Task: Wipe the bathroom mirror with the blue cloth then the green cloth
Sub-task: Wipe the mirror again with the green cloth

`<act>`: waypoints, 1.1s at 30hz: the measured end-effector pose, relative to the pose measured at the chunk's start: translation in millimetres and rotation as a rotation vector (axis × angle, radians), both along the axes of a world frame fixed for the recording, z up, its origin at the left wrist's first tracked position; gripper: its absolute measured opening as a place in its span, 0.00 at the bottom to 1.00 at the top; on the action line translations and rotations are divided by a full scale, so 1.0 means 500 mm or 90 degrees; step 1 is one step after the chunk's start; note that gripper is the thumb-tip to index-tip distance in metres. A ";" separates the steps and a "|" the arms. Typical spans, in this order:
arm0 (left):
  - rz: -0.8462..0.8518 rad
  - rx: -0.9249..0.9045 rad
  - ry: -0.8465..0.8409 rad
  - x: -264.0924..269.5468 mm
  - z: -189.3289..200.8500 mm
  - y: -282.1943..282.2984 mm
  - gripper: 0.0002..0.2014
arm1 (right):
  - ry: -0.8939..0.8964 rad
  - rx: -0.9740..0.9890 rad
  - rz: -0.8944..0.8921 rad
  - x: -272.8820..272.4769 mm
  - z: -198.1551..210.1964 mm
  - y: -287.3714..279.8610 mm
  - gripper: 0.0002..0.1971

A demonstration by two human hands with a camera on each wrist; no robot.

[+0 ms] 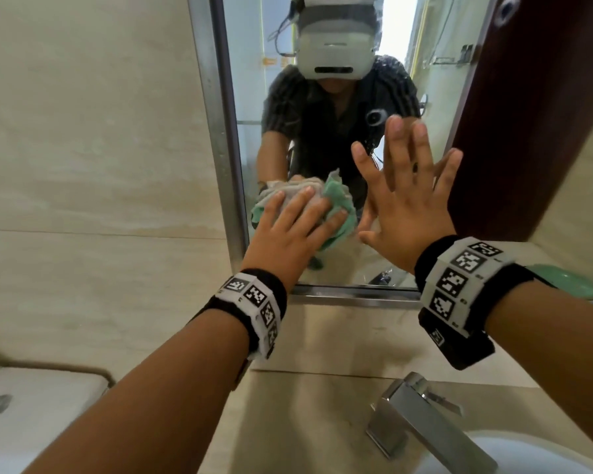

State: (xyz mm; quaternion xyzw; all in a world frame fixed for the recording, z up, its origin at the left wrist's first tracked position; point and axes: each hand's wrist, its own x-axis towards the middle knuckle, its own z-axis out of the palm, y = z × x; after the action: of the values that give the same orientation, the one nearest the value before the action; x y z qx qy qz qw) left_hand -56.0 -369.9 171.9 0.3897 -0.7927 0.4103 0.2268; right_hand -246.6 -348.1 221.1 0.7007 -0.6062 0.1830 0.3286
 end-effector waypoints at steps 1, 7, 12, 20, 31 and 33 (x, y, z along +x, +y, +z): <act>-0.004 -0.007 0.015 -0.010 0.011 -0.003 0.41 | 0.000 -0.005 0.005 -0.001 0.000 -0.001 0.58; -0.074 0.034 -0.188 -0.047 -0.102 -0.014 0.30 | 0.034 -0.052 0.037 -0.032 0.010 0.020 0.53; -0.067 0.016 -0.199 -0.051 -0.088 -0.016 0.36 | 0.114 -0.079 0.080 -0.103 0.075 0.021 0.45; -0.063 -0.012 0.163 -0.121 0.284 -0.001 0.34 | 0.063 -0.098 0.040 -0.153 0.260 0.027 0.45; -0.110 -0.034 0.029 -0.241 0.346 -0.007 0.33 | -0.010 -0.130 0.036 -0.255 0.312 0.035 0.43; -0.108 -0.026 -0.023 -0.254 0.304 -0.005 0.35 | 0.006 -0.108 0.038 -0.279 0.306 0.040 0.46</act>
State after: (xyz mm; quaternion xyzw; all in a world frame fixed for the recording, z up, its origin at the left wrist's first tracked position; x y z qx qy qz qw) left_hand -183.1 -372.2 323.8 0.3089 -0.8181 0.4128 0.2546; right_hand -385.9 -328.2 373.9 0.6889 -0.5658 0.2404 0.3840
